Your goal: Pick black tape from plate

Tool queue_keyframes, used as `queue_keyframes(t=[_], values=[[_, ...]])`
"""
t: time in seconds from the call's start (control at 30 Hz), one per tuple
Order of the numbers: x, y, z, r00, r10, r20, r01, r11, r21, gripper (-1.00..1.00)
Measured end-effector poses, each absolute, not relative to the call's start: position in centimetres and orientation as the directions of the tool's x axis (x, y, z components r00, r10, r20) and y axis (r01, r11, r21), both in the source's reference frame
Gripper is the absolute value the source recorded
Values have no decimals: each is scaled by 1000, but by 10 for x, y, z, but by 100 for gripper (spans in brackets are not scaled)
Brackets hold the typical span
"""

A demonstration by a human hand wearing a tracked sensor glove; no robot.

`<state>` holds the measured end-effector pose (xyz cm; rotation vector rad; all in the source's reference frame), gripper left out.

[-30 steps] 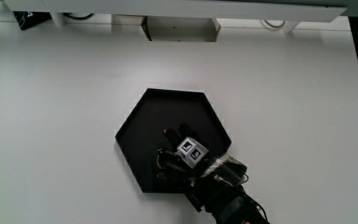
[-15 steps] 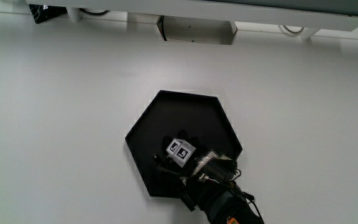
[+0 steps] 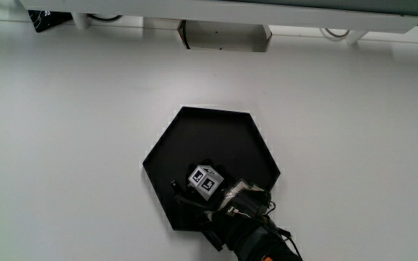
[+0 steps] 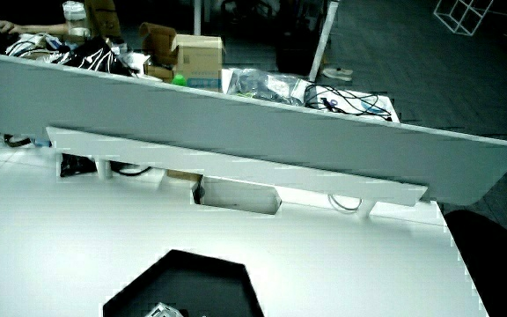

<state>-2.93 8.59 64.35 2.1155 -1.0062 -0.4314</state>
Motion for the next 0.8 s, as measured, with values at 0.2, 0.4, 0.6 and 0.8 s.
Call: queue_keyframes(t=[0.2,0.4,0.6,0.8], values=[[-27,87,644,650,-760,15,-525,-435,732,100],[-33,93,645,640,-768,-2,-513,-430,743,100],[-33,94,654,638,-770,-5,-489,-410,770,100],[-28,94,652,653,-757,9,-515,-435,739,100]])
